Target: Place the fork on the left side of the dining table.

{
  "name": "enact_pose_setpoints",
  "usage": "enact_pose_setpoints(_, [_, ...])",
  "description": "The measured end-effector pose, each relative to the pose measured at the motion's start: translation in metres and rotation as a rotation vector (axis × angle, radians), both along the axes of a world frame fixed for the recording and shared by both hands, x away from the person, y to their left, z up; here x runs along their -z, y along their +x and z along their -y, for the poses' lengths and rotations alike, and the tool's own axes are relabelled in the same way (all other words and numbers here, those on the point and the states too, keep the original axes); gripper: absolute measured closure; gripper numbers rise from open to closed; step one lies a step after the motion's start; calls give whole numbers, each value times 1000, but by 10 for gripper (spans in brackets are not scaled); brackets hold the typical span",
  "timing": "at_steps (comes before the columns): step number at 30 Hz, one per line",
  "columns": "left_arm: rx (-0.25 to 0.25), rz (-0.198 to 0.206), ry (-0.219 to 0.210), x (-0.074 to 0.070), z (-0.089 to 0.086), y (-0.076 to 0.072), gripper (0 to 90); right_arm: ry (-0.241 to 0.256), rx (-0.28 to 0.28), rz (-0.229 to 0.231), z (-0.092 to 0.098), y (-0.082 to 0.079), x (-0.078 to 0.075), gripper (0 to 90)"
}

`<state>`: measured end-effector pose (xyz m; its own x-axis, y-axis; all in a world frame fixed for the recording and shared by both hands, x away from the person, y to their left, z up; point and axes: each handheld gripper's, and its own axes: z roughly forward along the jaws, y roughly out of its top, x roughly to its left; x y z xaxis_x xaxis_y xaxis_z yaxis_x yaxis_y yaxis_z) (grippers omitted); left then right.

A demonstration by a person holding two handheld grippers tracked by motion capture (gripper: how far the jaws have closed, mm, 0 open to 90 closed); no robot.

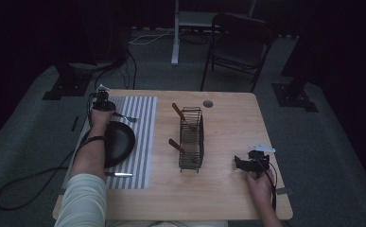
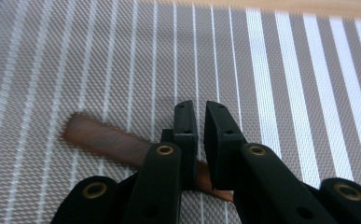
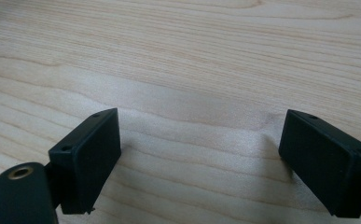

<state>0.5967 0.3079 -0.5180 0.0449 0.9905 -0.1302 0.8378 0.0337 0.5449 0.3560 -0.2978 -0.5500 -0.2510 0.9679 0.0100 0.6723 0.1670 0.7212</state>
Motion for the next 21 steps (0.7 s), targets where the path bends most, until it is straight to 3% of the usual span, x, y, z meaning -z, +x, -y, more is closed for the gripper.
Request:
enact_pose_setpoints(1, [0,-6,18,-1,0,-1,820,0,0,0,0,0,0,124])
enact_pose_setpoints(5, [-7,-24,18,-2,-4,-6,820,-1,0,0,0,0,0,124])
enact_pose_setpoints(8, [-7,-30,12,-3,-6,-9,821,-1,-1,0,0,0,0,124])
enact_pose_setpoints(9, [-27,-59,-3,-4,-9,-12,821,-1,-1,0,0,0,0,124])
enact_pose_setpoints(11, [-24,-72,-14,-5,-10,-15,822,-1,-1,0,0,0,0,124])
enact_pose_setpoints(12, [-28,-70,-13,-5,-11,-17,821,-1,-1,0,0,0,0,124])
enact_pose_setpoints(14, [-9,-23,-25,-8,-11,-23,783,-1,-1,0,0,0,0,124])
enact_pose_setpoints(18, [4,22,-3,-17,-10,-33,712,-1,-1,0,0,0,0,124])
enact_pose_setpoints(21, [-2,53,-36,-25,-13,-42,642,-1,0,0,0,0,0,124])
